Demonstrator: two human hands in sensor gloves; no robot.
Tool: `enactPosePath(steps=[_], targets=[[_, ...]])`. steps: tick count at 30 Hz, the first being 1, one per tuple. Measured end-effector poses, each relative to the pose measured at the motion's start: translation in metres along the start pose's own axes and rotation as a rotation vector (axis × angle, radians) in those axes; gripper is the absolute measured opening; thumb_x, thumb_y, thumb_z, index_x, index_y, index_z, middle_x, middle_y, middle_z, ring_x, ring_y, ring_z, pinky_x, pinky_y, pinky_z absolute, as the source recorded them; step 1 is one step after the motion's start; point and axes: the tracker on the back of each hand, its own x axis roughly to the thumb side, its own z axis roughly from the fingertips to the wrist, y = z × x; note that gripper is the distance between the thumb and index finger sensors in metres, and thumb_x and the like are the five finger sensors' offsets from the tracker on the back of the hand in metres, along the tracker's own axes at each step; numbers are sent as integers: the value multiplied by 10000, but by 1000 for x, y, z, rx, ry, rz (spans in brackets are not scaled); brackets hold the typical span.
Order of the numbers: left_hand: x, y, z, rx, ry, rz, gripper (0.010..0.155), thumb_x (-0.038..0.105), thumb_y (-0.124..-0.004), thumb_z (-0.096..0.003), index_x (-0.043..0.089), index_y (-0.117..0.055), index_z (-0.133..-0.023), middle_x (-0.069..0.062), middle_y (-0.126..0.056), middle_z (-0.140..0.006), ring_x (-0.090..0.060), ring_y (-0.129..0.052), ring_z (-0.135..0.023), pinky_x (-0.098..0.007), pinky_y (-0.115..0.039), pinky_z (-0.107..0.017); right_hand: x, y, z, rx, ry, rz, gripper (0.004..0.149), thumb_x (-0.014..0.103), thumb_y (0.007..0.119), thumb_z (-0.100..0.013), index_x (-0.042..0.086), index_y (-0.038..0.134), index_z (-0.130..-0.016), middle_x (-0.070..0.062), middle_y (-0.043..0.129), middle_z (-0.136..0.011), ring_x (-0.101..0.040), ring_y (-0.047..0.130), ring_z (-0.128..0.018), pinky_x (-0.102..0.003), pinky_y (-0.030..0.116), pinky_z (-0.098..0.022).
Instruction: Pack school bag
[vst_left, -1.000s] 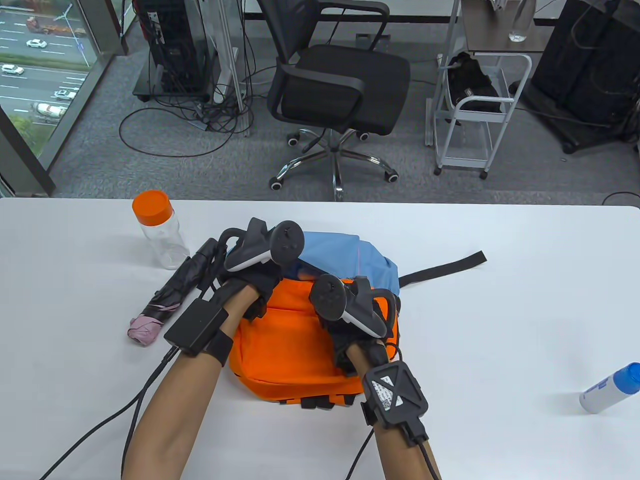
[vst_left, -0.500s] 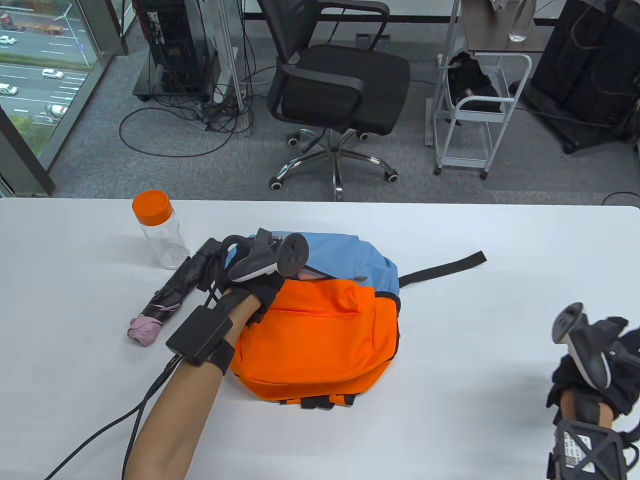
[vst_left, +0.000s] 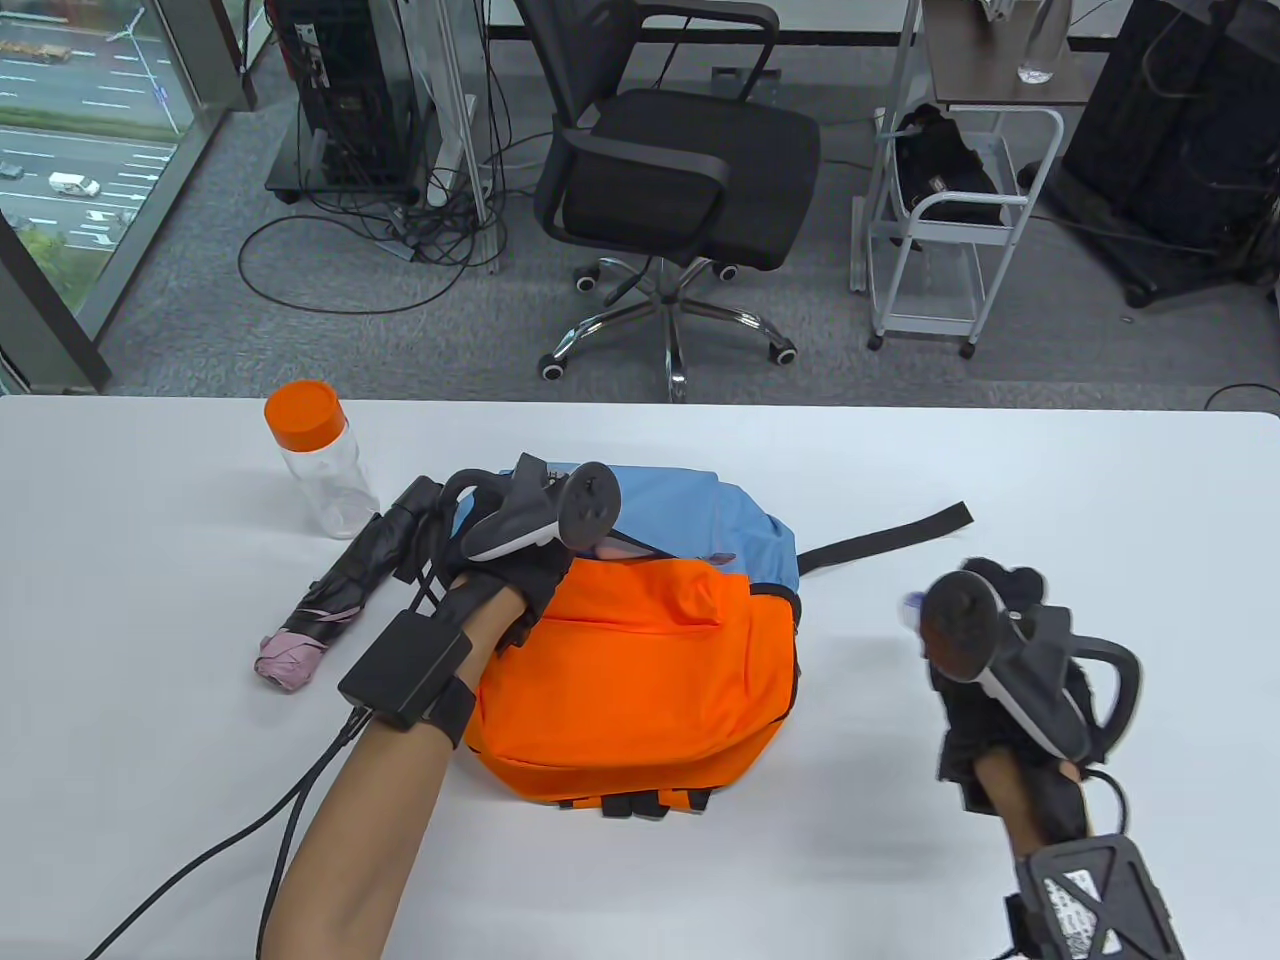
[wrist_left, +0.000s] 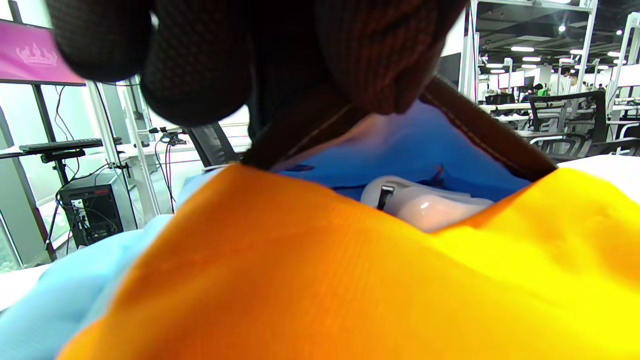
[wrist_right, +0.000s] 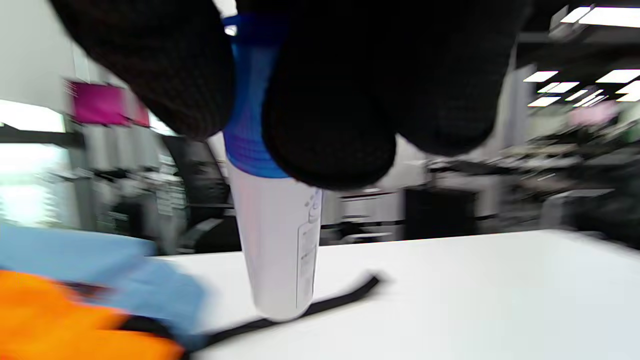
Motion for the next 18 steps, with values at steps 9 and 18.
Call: enactPosePath(steps=[9,18], targets=[[-2,10,6,28,-22,21,424,285,-833,-436,181,-933,-834,-92,-1015,-737,-258,-949,-526,-521,-827,-505,140,107,-31,8,-181,-513,670,359,908,-352,116,613,-903,-206,778,-837,-157,1106,-518,-303,1030,-358],[-11,7,14,82,-30,76,426,263,-827,-420,175,-931,-823,-93,-999,-737,-260,-942,-535,-524,-824,-511,171,150,-59,95,-194,151,984,474,826,-356,53,299,-1072,-308,346,-1102,-607,484,-971,-687,564,-685]])
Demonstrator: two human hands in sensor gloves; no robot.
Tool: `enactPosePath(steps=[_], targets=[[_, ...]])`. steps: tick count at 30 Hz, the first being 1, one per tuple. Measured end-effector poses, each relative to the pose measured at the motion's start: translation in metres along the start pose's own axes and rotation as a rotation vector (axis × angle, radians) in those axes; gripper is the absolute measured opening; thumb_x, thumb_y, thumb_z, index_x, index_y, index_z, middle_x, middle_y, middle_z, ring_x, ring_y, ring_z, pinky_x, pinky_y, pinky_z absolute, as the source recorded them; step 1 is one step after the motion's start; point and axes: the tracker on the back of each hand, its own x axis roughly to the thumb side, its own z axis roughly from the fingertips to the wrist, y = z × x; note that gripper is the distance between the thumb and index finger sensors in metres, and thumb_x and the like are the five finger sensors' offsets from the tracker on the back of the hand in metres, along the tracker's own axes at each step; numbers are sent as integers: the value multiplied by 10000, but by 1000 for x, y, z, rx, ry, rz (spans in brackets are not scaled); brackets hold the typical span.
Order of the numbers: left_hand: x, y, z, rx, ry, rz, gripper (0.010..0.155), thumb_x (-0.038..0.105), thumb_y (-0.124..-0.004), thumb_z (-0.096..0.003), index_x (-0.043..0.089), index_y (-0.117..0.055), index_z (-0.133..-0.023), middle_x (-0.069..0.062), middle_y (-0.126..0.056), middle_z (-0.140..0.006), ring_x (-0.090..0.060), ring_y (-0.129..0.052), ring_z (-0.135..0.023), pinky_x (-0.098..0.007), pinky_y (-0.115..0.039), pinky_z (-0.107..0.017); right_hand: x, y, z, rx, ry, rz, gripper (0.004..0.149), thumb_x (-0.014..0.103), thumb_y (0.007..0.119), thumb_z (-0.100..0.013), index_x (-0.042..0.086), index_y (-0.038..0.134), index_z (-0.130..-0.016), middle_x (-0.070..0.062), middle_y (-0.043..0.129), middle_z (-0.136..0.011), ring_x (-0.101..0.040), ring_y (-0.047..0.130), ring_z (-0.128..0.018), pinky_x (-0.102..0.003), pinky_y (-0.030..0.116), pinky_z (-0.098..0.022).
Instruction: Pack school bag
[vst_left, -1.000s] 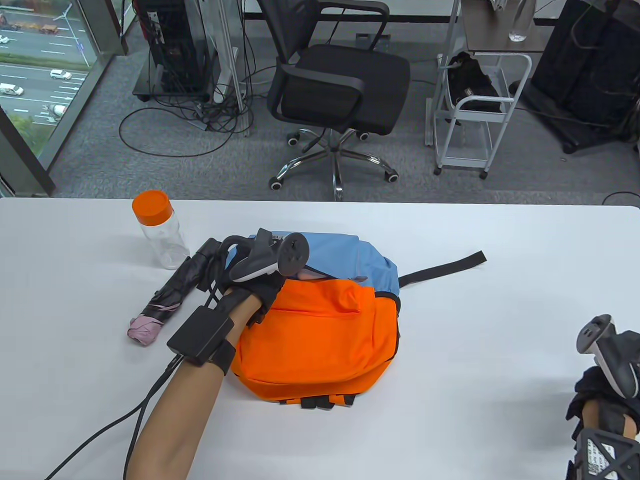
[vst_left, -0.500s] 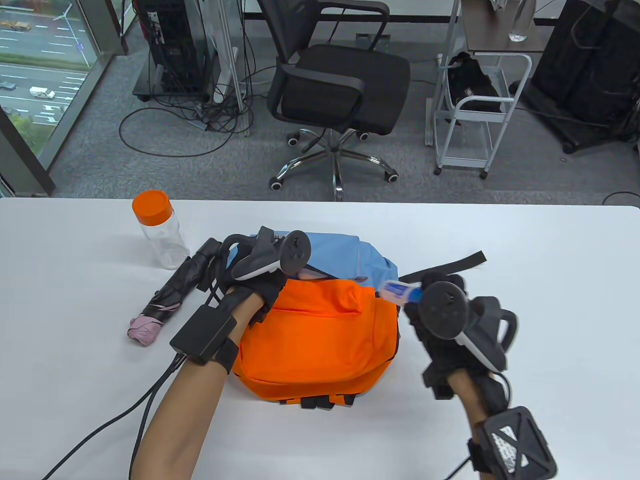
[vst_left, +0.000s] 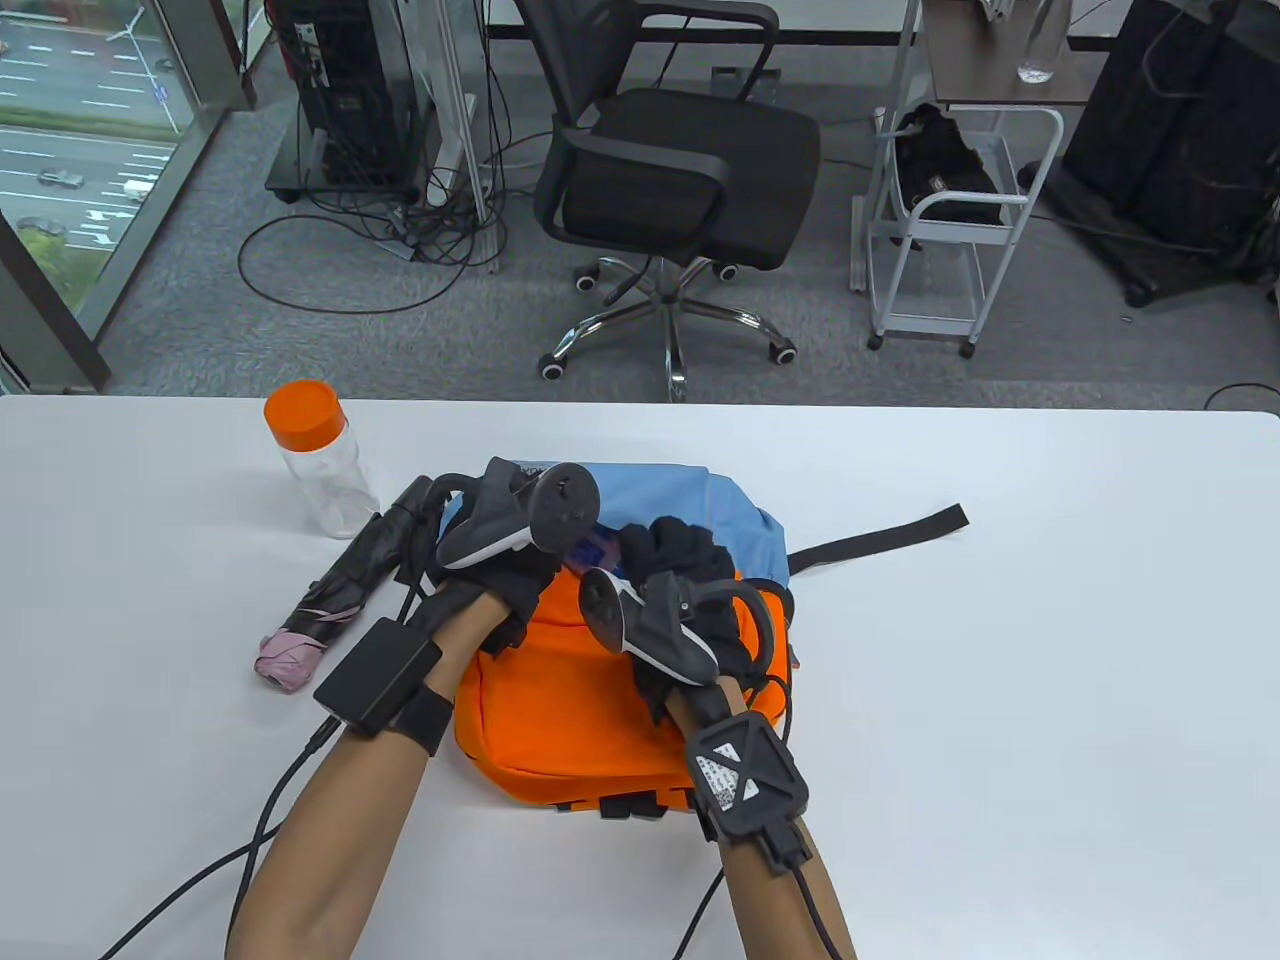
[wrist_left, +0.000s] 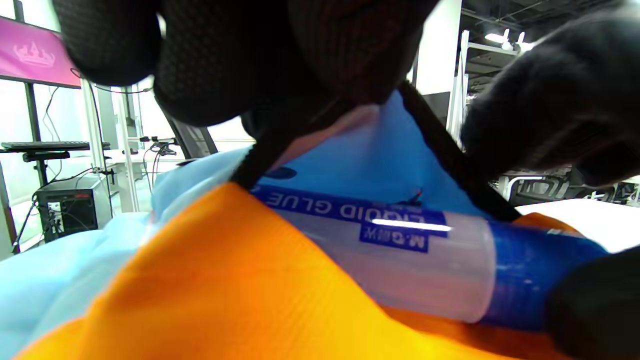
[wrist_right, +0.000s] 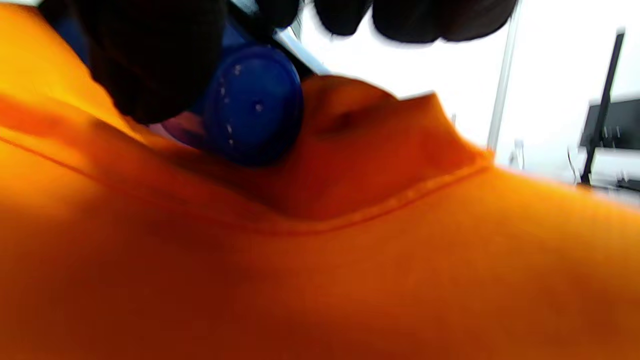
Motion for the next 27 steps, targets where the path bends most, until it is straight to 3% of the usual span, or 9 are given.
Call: enactPosePath(steps=[4,9,11,13,15,19,23,25,27], targets=[[1,2,2,3,-23,-39,429,263,-820,-407,183,-935,-814,-83,-1001,-725,-256,-942,-544,-527,-821,-519,-8,13,-17,266,62,-30,1059,592,728,-392,-20,218,-1089,-311,485,-1118,-590,531,-996,-798,409,-687],[2,1,8,20,-56,-78,428,262,-811,-393,197,-941,-796,-63,-1003,-714,-254,-944,-547,-529,-820,-525,-16,7,-32,136,121,75,1011,674,730,-324,15,493,-1053,-113,795,-816,-365,877,-716,-772,497,-675],[3,3,11,15,-82,-65,427,268,-809,-396,206,-941,-798,-53,-1003,-717,-257,-941,-558,-532,-814,-532,-21,3,-36,34,189,65,703,519,808,-391,53,718,-911,-38,929,-564,-258,986,-443,-700,605,-661],[9,0,14,55,-93,-74,430,264,-816,-397,190,-940,-802,-70,-1003,-717,-261,-942,-555,-534,-815,-529,-19,4,-37,20,214,31,603,454,854,-387,52,800,-834,-62,969,-511,-266,1007,-362,-662,661,-636],[9,-3,15,94,-89,-133,425,268,-821,-406,197,-937,-809,-73,-1009,-720,-255,-952,-549,-523,-829,-517,-18,2,-32,21,167,85,594,457,801,-414,73,777,-866,-52,972,-555,-259,1018,-402,-642,675,-645],[-4,-12,14,2,-47,-74,431,275,-827,-424,199,-933,-834,-98,-1000,-770,-301,-944,-593,-545,-805,-528,-46,-12,-6,233,122,-232,750,458,672,-476,65,454,-1076,-256,625,-1028,-480,756,-866,-722,542,-675],[9,-26,13,-182,-81,-194,471,299,-845,-431,191,-918,-883,-109,-979,-847,-341,-929,-680,-558,-792,-559,-93,-2,39,303,266,-272,714,407,680,-508,26,479,-1076,-348,627,-1025,-546,771,-838,-739,567,-639],[20,-28,8,-403,-67,-228,547,428,-809,-436,220,-900,-934,-153,-906,-965,-411,-859,-802,-592,-743,-614,-111,22,59,460,352,-227,786,457,666,-511,-7,411,-1091,-372,667,-1006,-534,835,-794,-719,625,-620],[33,-19,5,-332,-13,-112,581,461,-769,-456,171,-897,-943,-199,-877,-983,-481,-811,-849,-630,-697,-633,-120,36,70,562,357,-324,810,458,635,-511,-80,380,-1061,-289,823,-890,-401,958,-666,-633,738,-575]])
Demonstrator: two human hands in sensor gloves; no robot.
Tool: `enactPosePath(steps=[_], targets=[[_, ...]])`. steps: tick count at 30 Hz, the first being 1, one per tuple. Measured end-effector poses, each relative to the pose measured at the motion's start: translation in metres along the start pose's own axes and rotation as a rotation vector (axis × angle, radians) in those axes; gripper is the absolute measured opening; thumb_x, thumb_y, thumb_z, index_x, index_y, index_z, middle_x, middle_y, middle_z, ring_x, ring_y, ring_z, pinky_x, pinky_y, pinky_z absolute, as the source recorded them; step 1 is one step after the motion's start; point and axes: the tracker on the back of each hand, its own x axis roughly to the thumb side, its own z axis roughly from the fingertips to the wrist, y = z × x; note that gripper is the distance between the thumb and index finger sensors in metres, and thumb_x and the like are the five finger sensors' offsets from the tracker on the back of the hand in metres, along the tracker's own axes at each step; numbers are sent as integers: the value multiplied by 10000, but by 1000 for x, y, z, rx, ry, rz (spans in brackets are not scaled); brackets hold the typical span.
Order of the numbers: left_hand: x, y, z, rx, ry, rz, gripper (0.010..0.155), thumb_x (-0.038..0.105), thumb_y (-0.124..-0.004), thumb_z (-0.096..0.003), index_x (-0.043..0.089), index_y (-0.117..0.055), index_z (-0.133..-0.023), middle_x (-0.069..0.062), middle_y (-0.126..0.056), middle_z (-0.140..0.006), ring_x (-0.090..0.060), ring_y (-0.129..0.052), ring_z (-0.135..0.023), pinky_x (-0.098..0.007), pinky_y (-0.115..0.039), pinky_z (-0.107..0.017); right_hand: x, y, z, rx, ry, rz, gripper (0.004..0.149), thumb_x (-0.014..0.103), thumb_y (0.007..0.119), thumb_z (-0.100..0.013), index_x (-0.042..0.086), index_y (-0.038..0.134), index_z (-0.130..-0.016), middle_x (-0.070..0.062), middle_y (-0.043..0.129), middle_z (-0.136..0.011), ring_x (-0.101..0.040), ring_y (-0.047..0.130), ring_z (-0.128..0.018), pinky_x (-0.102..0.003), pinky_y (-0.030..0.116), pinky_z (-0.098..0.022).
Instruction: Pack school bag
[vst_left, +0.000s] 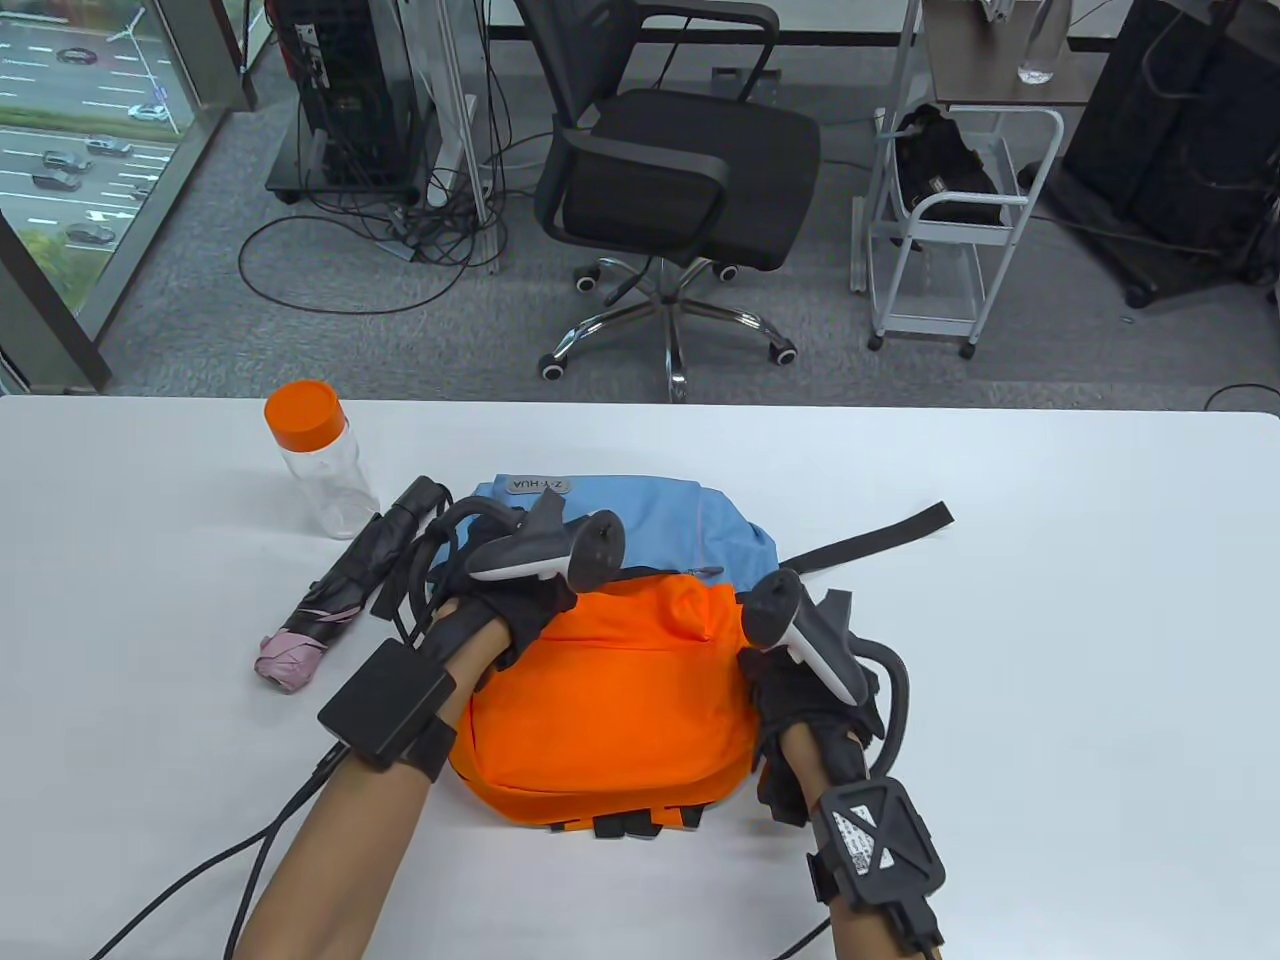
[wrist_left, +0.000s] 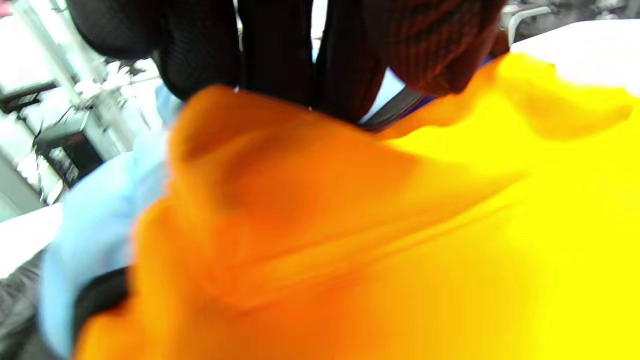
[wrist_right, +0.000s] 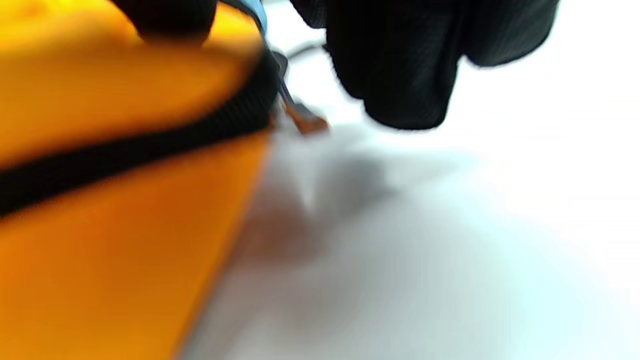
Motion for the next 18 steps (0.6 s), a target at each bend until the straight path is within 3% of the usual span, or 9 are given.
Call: enactPosePath(steps=[2,4,6,8,11,12,13,15,18], targets=[[24,9,-3,121,-31,98,588,441,-762,-465,139,-888,-953,-231,-877,-971,-489,-818,-831,-629,-701,-618,-8,12,1,-9,-92,-297,763,385,678,-515,-123,440,-1032,-211,923,-753,-318,1005,-531,-583,796,-519],[50,10,-11,154,-19,70,640,446,-756,-467,139,-804,-1026,-259,-805,-1018,-500,-770,-853,-632,-673,-632,-13,20,1,-24,-91,-472,764,317,757,-494,-167,473,-1013,-221,941,-673,-347,993,-454,-613,779,-497],[72,4,-26,103,15,2,740,493,-730,-461,126,-684,-1102,-290,-682,-1013,-472,-692,-788,-609,-633,-610,-17,21,-1,51,-112,-417,758,347,750,-488,-170,514,-989,-141,956,-621,-282,1008,-407,-559,813,-481],[92,-6,-44,27,33,18,836,542,-698,-453,110,-551,-1153,-292,-608,-979,-442,-622,-753,-604,-583,-596,-15,28,3,38,-135,-379,635,374,759,-478,-112,712,-883,-90,994,-525,-219,1023,-292,-507,866,-415],[109,-18,-64,-33,63,52,881,526,-777,-414,76,-576,-1144,-286,-604,-917,-442,-586,-711,-630,-539,-577,-10,30,4,36,-140,-350,587,387,759,-471,-69,757,-842,-69,1005,-500,-216,1032,-272,-497,877,-399],[113,-23,-69,-74,104,-8,830,480,-804,-422,73,-606,-1118,-254,-600,-886,-420,-573,-698,-621,-529,-577,-10,29,4,26,-139,-345,579,385,764,-467,-65,766,-833,-71,1008,-494,-217,1035,-263,-495,879,-395],[115,-22,-69,-40,111,-58,726,447,-809,-430,97,-690,-1056,-207,-658,-817,-389,-617,-670,-602,-574,-560,-11,29,4,29,-137,-343,575,387,765,-466,-58,769,-830,-70,1009,-490,-212,1036,-261,-490,882,-391],[117,-19,-70,29,104,-86,416,349,-860,-447,161,-924,-813,-152,-807,-650,-353,-730,-578,-592,-668,-508,-12,27,4,24,-126,-345,556,377,779,-455,-53,791,-807,-81,1021,-460,-207,1039,-222,-477,893,-359],[110,-12,-65,19,128,8,406,362,-842,-465,138,-912,-797,-150,-817,-626,-344,-752,-550,-580,-694,-489,-8,27,3,23,-118,-294,498,324,769,-463,-57,808,-781,-60,1033,-407,-136,1023,-112,-400,926,-254]])
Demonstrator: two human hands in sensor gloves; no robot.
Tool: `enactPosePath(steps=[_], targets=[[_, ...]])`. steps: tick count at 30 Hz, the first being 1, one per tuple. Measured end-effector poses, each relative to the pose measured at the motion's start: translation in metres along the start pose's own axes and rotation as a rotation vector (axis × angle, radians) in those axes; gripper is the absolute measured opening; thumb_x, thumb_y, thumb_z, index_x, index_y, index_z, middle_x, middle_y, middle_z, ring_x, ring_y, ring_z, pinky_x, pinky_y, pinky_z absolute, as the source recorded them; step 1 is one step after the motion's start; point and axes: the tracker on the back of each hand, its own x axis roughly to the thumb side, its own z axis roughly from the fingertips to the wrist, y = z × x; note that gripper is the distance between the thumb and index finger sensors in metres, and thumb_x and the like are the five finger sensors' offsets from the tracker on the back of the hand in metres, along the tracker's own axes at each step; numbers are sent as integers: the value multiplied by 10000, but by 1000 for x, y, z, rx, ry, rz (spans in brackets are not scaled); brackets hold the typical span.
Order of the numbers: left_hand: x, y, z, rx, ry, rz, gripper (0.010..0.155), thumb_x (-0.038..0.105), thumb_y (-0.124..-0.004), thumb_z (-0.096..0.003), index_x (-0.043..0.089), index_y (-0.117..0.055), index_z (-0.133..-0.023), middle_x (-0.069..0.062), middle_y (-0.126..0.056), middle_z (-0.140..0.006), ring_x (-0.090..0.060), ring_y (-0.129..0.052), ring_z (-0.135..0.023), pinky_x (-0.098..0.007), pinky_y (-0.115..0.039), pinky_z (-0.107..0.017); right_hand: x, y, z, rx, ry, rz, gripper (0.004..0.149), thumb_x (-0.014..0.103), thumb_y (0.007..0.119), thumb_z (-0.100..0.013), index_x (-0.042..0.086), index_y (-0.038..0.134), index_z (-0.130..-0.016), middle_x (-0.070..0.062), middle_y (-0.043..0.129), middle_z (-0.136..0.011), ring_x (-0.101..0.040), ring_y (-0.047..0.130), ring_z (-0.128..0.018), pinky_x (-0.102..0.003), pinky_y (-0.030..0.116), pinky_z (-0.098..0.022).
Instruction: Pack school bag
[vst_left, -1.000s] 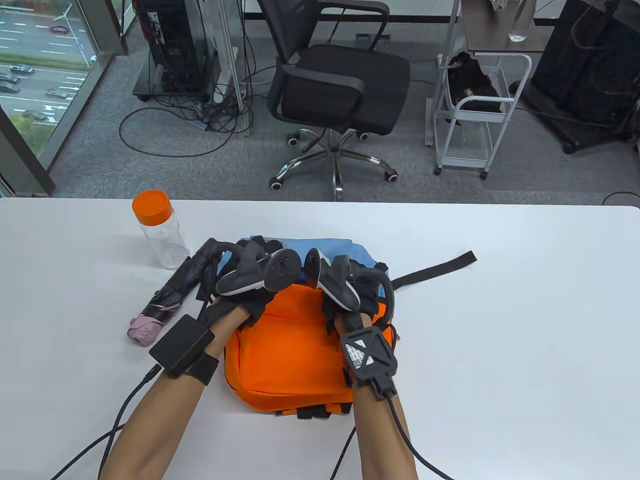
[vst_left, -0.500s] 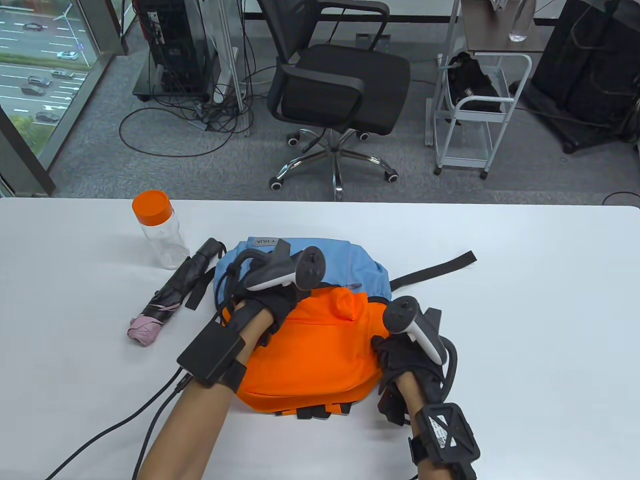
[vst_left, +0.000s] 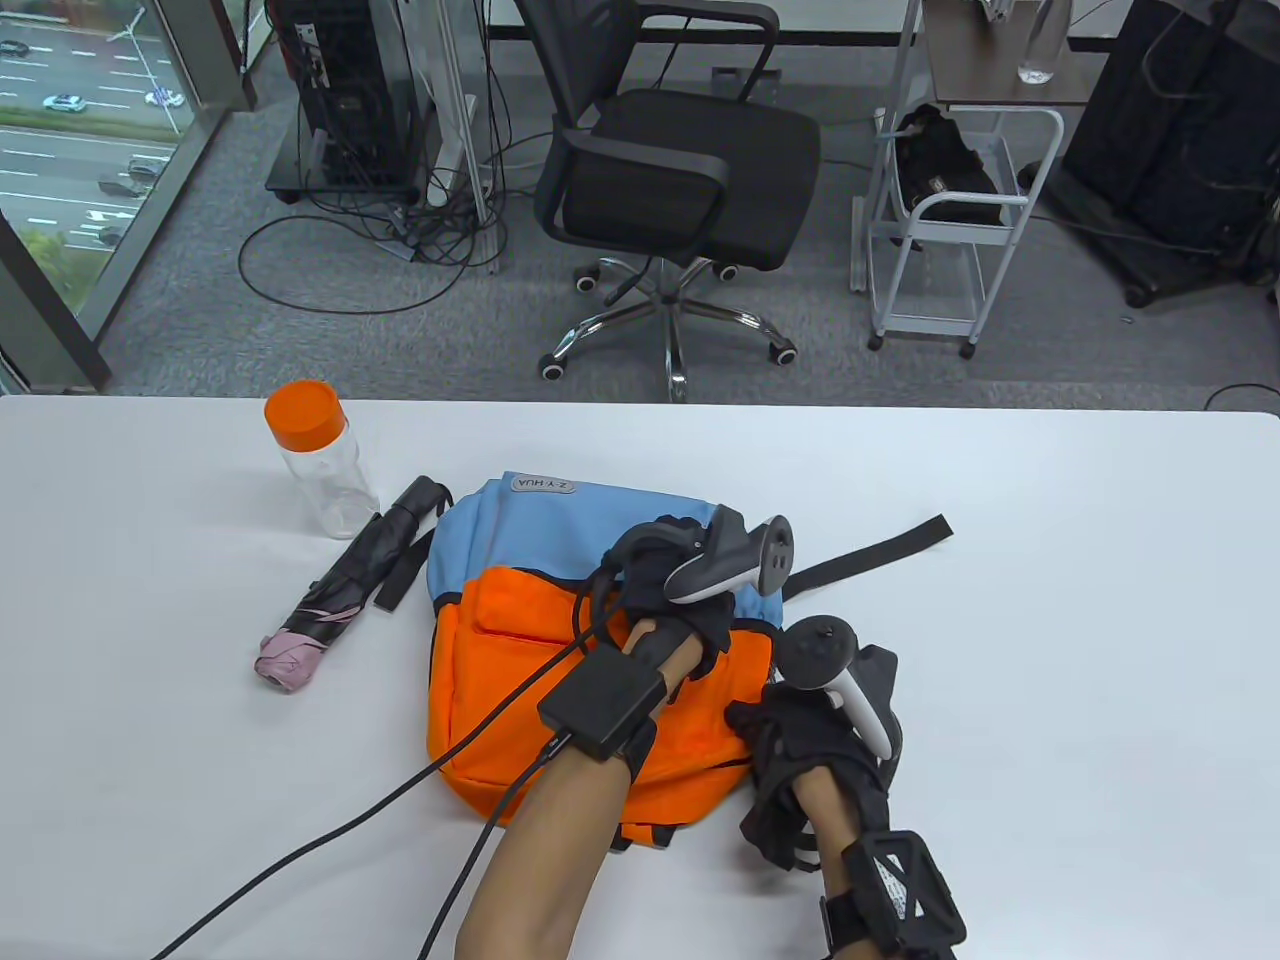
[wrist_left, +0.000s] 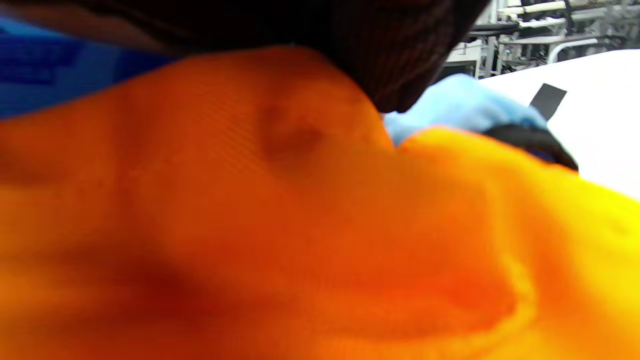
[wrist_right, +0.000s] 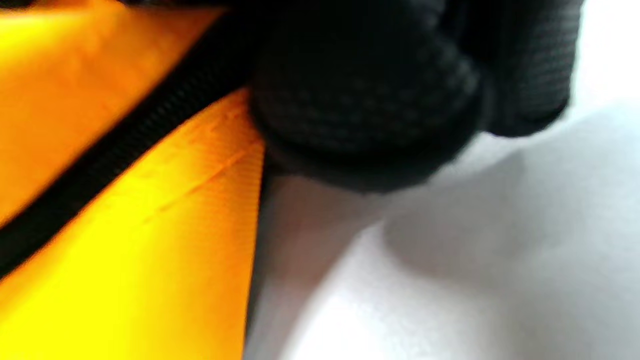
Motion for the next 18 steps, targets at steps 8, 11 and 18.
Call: enactPosePath(steps=[8,11,18], targets=[[-59,18,29,133,183,164,422,373,-731,-513,67,-847,-780,-179,-766,-646,-380,-721,-556,-593,-672,-480,17,6,4,-82,30,207,449,275,724,-470,-62,807,-754,-23,1034,-367,-96,1022,-64,-361,942,-203],[-76,6,38,191,224,243,423,367,-721,-511,61,-841,-777,-185,-760,-645,-387,-715,-555,-600,-664,-478,16,5,4,-90,32,202,445,276,722,-470,-59,808,-751,-23,1035,-361,-93,1023,-58,-359,945,-200],[-106,-4,52,307,255,359,429,358,-723,-510,39,-852,-766,-184,-765,-636,-386,-721,-547,-599,-669,-472,13,1,5,-115,44,191,436,282,719,-469,-43,813,-745,-22,1041,-352,-88,1027,-55,-351,951,-199]])
